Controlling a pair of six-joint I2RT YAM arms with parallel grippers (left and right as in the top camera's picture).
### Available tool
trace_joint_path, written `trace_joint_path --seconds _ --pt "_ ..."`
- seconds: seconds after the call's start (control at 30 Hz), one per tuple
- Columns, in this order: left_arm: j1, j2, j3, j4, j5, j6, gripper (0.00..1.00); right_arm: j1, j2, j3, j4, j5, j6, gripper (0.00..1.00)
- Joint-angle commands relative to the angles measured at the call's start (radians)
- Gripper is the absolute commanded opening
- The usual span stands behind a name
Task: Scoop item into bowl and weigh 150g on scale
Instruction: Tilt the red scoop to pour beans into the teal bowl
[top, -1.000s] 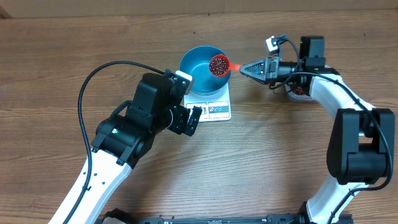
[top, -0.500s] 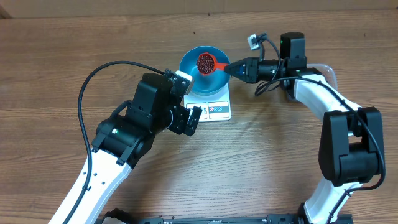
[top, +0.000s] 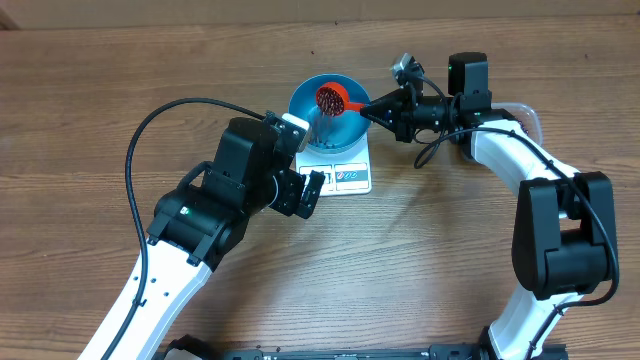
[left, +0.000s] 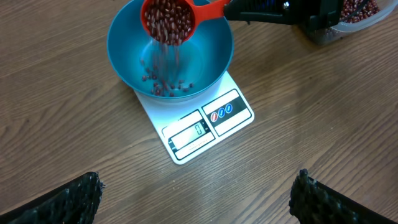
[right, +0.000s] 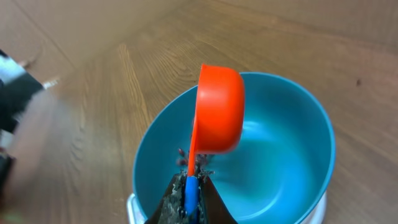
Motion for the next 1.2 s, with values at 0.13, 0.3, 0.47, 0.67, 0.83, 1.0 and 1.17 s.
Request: trace_joint_path --seconds 0.13,0.3,0.47,0.67,0.83,1.0,1.17 --pt "0.005 0.005 -0.011 0.004 0.008 0.023 1.00 -0.001 0.003 -0.002 0.008 0.082 -0.172 0.04" --pt "0.005 0.005 -0.011 0.004 0.008 0.023 1.00 -0.001 0.003 -0.002 0.008 0.106 -0.280 0.04" --pt "0.005 0.005 -0.011 0.004 0.008 0.023 1.00 -0.001 0.003 -0.002 0.043 0.119 -0.327 0.04" --pt "0.005 0.005 -0.011 0.003 0.008 0.023 1.00 -0.001 0.003 -0.002 0.090 0.124 -0.326 0.04" --pt "0.005 0.005 -0.011 0.003 0.008 0.023 0.99 -0.001 0.003 -0.002 0.117 0.125 -0.328 0.04" --pt "0.005 0.005 -0.011 0.003 0.008 0.023 1.00 -0.001 0.003 -0.002 0.125 0.125 -0.446 0.04" --pt "0.005 0.005 -0.011 0.003 0.008 0.023 0.99 -0.001 0.003 -0.002 0.131 0.167 -0.457 0.04"
